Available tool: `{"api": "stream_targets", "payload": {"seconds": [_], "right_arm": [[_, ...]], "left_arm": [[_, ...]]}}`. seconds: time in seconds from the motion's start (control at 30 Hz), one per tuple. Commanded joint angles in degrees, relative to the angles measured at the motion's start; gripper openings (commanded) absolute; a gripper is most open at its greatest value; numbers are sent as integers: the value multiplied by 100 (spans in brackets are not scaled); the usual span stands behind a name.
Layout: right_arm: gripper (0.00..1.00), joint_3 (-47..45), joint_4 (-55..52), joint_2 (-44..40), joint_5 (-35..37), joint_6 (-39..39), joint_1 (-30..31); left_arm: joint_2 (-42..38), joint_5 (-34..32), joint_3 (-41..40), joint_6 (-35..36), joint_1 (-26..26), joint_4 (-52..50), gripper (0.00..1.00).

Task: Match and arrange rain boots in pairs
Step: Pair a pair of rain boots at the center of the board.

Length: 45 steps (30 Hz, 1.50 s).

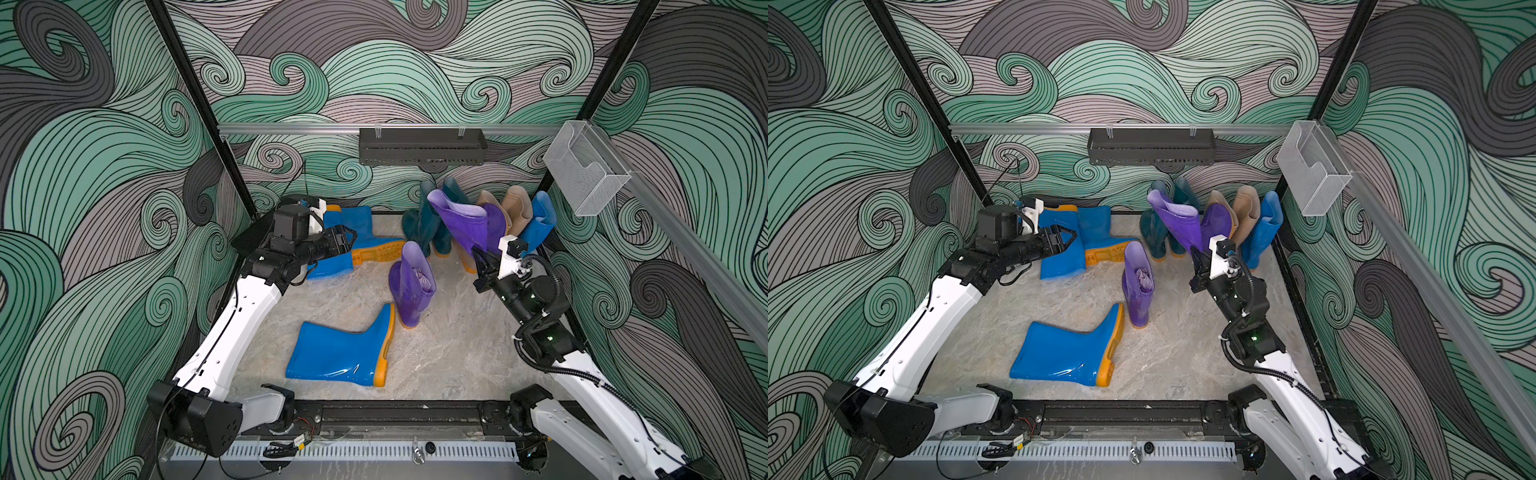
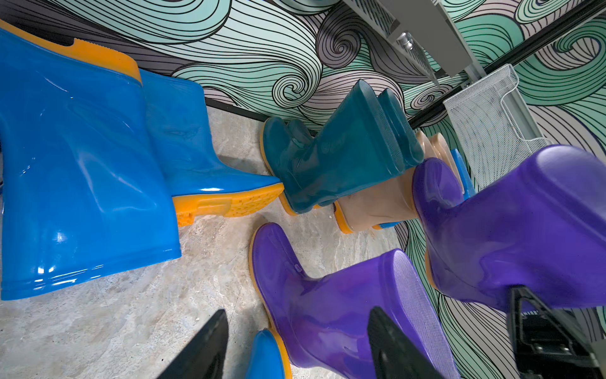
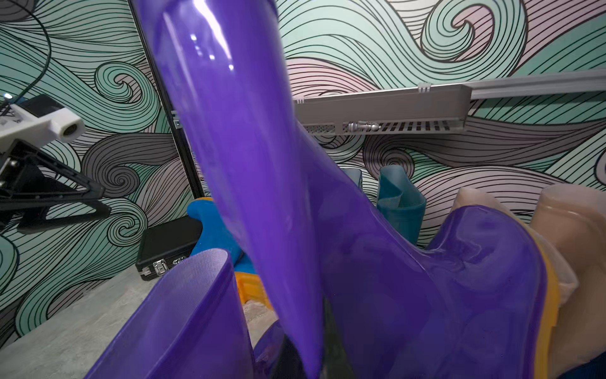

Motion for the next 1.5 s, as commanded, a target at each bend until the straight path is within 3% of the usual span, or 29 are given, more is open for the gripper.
{"api": "stream_targets", "payload": {"seconds": [0.0,0.37,0.53,0.83,0.93,1.07,1.13,1.23,1.47], "right_arm": [[0,-182,1115,5,-209,504,-41],[0,-18,581,-221,-563,626,-30],[0,-433,1276,187,-811,844,-11],[0,-316,1910,1143,-1275,289,14],[0,-689,2525,1408,-1614,271,54],[0,-1228,2624,1269,-1280,185,268],[38,-1442,2245,892,-979,138,314],[66,-1636,1463,240,-519,138,341],[86,-1567,23,-870,28,371,352]], "left_arm": [[-27,36,69,16,-57,12,68],[8,-18,-3,-35,-82,80,68],[17,-27,-51,-72,-115,103,68],[8,-80,-131,-74,-151,59,68],[-5,-86,-200,-85,-180,91,68],[8,-89,-275,-82,-218,92,69],[32,-50,-284,-49,-252,92,70],[109,6,-269,6,-331,84,71],[400,158,82,294,-781,-158,75]]}}
